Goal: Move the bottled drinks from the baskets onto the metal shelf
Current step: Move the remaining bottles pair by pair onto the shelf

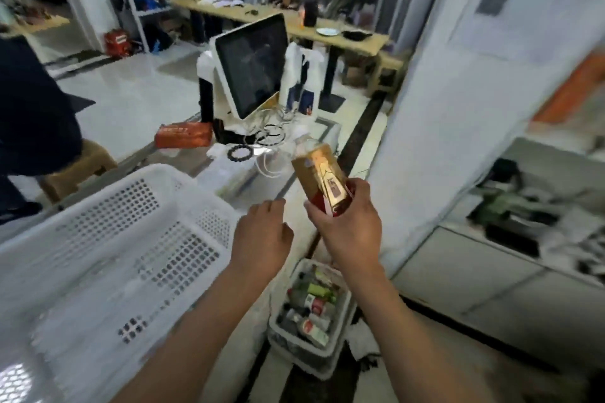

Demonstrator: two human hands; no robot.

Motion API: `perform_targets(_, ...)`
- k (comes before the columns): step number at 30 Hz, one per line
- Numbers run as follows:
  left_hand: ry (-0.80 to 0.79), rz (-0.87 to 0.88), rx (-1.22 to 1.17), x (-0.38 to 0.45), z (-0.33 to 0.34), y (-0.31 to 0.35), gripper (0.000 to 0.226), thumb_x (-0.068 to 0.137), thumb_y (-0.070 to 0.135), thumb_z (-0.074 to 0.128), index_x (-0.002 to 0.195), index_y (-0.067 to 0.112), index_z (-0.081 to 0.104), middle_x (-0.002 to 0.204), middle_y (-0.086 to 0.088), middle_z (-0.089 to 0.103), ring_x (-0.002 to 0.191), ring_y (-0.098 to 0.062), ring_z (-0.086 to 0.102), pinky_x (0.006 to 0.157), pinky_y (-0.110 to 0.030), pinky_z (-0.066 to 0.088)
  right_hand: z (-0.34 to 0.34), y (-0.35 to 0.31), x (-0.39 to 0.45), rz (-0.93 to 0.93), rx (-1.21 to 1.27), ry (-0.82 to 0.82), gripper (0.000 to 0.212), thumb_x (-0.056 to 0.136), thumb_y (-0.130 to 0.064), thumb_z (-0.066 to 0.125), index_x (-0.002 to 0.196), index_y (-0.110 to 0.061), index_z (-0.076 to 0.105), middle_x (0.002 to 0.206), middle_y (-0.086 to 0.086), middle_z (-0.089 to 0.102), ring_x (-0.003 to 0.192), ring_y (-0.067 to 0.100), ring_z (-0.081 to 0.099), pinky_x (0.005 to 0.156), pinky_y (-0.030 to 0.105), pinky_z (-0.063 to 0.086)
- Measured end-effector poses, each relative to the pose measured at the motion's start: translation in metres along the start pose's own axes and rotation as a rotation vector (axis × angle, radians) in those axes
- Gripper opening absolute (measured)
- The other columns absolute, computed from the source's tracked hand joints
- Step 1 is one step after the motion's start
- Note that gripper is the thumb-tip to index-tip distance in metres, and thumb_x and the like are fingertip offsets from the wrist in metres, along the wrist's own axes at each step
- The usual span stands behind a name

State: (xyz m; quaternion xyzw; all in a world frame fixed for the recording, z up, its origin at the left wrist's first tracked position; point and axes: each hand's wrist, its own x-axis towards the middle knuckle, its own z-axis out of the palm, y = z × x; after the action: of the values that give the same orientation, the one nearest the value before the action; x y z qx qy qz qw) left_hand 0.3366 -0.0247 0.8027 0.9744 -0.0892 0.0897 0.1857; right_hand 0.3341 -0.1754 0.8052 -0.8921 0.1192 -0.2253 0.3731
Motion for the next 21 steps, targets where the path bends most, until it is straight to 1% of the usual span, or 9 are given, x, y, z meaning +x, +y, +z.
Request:
perform_targets(2,-0.016,0.149,-0.015,-0.009,0.010,0.051,0.039,0.090,0.022,0.054,0.128,0.013,0.052,0.117,-0.008,0.061,0.105,-0.027,0.057,0.079,-0.039,0.049,-0.055,0.031,-0.012,0.049,0.022,0.114,0.074,0.067,-0.068,0.073,0.125,-0.032,0.046,0.108,-0.011,0.066,0.087,0.009,0.064,0.070,0.031,0.058)
perform_targets(5,-0.033,0.320,-0.057,-0.028,0.023,0.127,0.041,0.089,0.022,0.057,0.128,0.014,0.053,0.118,-0.007,0.062,0.104,-0.026,0.058,0.081,-0.039,0.050,-0.130,0.068,-0.036,0.112,0.020,0.286,0.065,0.068,-0.064,0.076,0.119,-0.029,0.053,0.101,-0.011,0.066,0.084,0.009,0.063,0.069,0.032,0.057)
perform_targets(7,-0.045,0.444,-0.060,-0.048,0.031,0.182,0.042,0.089,0.024,0.056,0.130,0.016,0.052,0.122,-0.005,0.061,0.107,-0.024,0.057,0.084,-0.037,0.050,-0.184,0.092,-0.059,0.171,-0.004,0.390,0.069,0.068,-0.061,0.078,0.123,-0.025,0.054,0.104,-0.007,0.067,0.087,0.012,0.063,0.070,0.029,0.054)
perform_targets(9,-0.056,0.567,-0.082,-0.070,0.037,0.231,0.046,0.089,0.022,0.057,0.133,0.014,0.051,0.127,-0.006,0.059,0.114,-0.026,0.055,0.089,-0.039,0.049,-0.230,0.113,-0.083,0.232,-0.027,0.480,0.073,0.068,-0.062,0.078,0.125,-0.023,0.053,0.106,-0.005,0.067,0.088,0.013,0.063,0.069,0.026,0.050)
perform_targets(13,-0.096,0.836,-0.114,-0.124,0.047,0.326,0.049,0.086,0.021,0.060,0.133,0.014,0.052,0.130,-0.006,0.059,0.119,-0.025,0.053,0.096,-0.038,0.044,-0.317,0.148,-0.144,0.342,-0.074,0.660,0.070,0.068,-0.067,0.075,0.122,-0.028,0.053,0.103,-0.011,0.063,0.090,0.009,0.062,0.074,0.031,0.054)
perform_targets(15,-0.103,0.973,-0.142,-0.157,0.051,0.371,0.046,0.084,0.023,0.064,0.128,0.016,0.056,0.125,-0.004,0.061,0.115,-0.023,0.055,0.094,-0.036,0.046,-0.357,0.165,-0.178,0.390,-0.104,0.749,0.069,0.067,-0.068,0.074,0.121,-0.031,0.051,0.103,-0.014,0.061,0.090,0.006,0.060,0.075,0.030,0.055)
perform_targets(17,-0.117,1.082,-0.203,-0.190,0.054,0.413,0.041,0.082,0.023,0.065,0.122,0.016,0.060,0.119,-0.005,0.064,0.109,-0.024,0.058,0.089,-0.037,0.047,-0.393,0.177,-0.210,0.450,-0.131,0.820,0.066,0.066,-0.069,0.073,0.118,-0.037,0.049,0.101,-0.018,0.060,0.087,0.000,0.059,0.073,0.023,0.053)
perform_targets(19,-0.132,1.156,-0.274,-0.220,0.057,0.451,0.034,0.083,0.024,0.065,0.116,0.013,0.062,0.112,-0.007,0.065,0.103,-0.027,0.059,0.084,-0.039,0.048,-0.420,0.187,-0.237,0.505,-0.171,0.897,0.059,0.064,-0.069,0.072,0.109,-0.045,0.043,0.096,-0.022,0.058,0.082,-0.006,0.056,0.067,0.014,0.045)
perform_targets(21,-0.155,1.228,-0.301,-0.250,0.060,0.490,0.030,0.084,0.025,0.062,0.112,0.012,0.061,0.108,-0.009,0.064,0.100,-0.029,0.058,0.082,-0.039,0.046,-0.446,0.198,-0.264,0.557,-0.202,0.992,0.057,0.064,-0.067,0.071,0.108,-0.048,0.042,0.094,-0.023,0.057,0.081,-0.006,0.055,0.067,0.014,0.042)
